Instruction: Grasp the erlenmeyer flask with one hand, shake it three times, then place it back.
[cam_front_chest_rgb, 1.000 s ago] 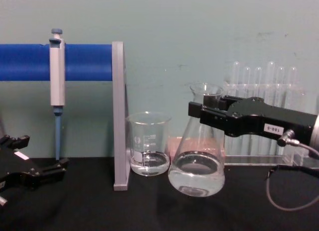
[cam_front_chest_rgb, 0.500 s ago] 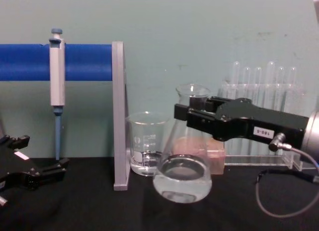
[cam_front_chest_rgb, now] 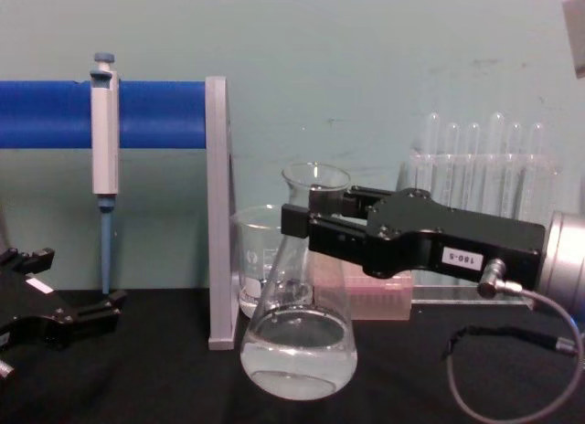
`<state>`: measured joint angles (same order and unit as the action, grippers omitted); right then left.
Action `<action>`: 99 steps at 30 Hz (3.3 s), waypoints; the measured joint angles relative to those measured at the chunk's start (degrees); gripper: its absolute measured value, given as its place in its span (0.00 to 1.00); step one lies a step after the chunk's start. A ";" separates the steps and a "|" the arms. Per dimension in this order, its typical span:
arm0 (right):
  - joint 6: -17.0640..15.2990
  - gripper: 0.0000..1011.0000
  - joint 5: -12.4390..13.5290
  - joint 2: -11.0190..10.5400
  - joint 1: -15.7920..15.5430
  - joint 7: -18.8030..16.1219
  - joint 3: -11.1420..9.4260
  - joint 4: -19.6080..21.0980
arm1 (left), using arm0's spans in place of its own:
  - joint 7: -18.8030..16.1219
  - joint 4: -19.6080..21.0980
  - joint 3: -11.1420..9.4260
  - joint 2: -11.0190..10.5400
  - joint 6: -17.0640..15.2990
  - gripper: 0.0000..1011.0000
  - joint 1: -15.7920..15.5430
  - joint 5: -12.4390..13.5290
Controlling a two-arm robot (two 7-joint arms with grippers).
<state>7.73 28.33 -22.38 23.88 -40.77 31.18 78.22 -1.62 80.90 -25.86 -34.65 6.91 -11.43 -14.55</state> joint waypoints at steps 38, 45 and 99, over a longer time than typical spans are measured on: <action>0.08 0.44 -7.19 0.40 -6.97 20.94 -12.52 3.90 | 0.00 0.00 0.00 0.00 0.00 0.99 0.00 0.00; -0.81 0.44 -7.81 0.34 -8.31 22.65 -15.05 4.88 | 0.00 0.00 0.00 0.00 0.00 0.99 0.00 0.00; 0.57 0.44 -2.02 0.37 -3.25 -0.24 -2.45 3.92 | 0.00 0.00 0.00 0.00 0.00 0.99 0.00 0.00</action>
<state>8.30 26.30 -22.01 20.63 -41.02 28.73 82.15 -1.62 80.90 -25.86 -34.65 6.91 -11.43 -14.55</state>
